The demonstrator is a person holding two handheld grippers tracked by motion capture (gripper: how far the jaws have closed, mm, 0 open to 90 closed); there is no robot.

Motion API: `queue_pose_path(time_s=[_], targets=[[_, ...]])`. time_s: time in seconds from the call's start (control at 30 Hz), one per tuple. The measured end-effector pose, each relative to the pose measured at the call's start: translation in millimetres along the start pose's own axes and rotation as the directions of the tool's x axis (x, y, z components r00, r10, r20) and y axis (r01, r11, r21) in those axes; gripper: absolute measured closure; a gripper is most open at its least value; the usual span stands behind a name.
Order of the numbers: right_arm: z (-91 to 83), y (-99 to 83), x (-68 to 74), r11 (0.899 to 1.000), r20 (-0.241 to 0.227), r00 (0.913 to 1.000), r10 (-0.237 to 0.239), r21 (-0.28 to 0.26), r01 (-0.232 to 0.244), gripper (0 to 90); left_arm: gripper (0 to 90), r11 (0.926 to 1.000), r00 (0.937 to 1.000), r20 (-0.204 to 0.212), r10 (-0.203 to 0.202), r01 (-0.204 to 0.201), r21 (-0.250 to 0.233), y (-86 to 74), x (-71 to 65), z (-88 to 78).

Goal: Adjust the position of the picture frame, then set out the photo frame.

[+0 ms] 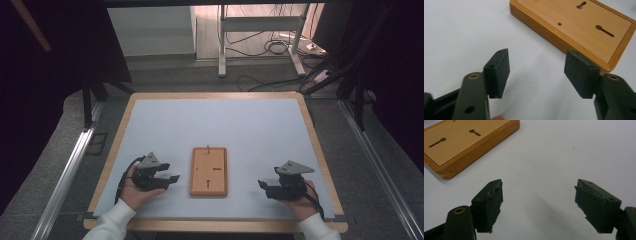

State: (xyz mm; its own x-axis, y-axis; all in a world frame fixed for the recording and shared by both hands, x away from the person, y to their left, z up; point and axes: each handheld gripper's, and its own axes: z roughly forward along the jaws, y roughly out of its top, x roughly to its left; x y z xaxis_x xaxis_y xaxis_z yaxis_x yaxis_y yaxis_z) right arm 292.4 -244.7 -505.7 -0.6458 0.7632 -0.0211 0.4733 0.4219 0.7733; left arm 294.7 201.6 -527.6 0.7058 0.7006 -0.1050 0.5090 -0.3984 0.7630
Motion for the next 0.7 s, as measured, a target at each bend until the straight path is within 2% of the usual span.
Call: queue_pose_path(time_s=[0.27, 0.7], targets=[[3.8, 1.4, 1.6, 1.0, -0.007, 0.9999, -0.016, 0.006, 0.016, 22.6, 31.0, 0.9999, 0.9999, 0.009, -0.007, 0.007, -0.013, 4.3, 2.2, 1.3], [0.8, 3.2, 2.1, 1.0, -0.001, 0.9998, -0.022, -0.011, 0.022, 22.5, 27.8, 0.9988, 0.9985, 0.04, 0.037, -0.036, -0.034, 40.0, 3.8, 11.6]])
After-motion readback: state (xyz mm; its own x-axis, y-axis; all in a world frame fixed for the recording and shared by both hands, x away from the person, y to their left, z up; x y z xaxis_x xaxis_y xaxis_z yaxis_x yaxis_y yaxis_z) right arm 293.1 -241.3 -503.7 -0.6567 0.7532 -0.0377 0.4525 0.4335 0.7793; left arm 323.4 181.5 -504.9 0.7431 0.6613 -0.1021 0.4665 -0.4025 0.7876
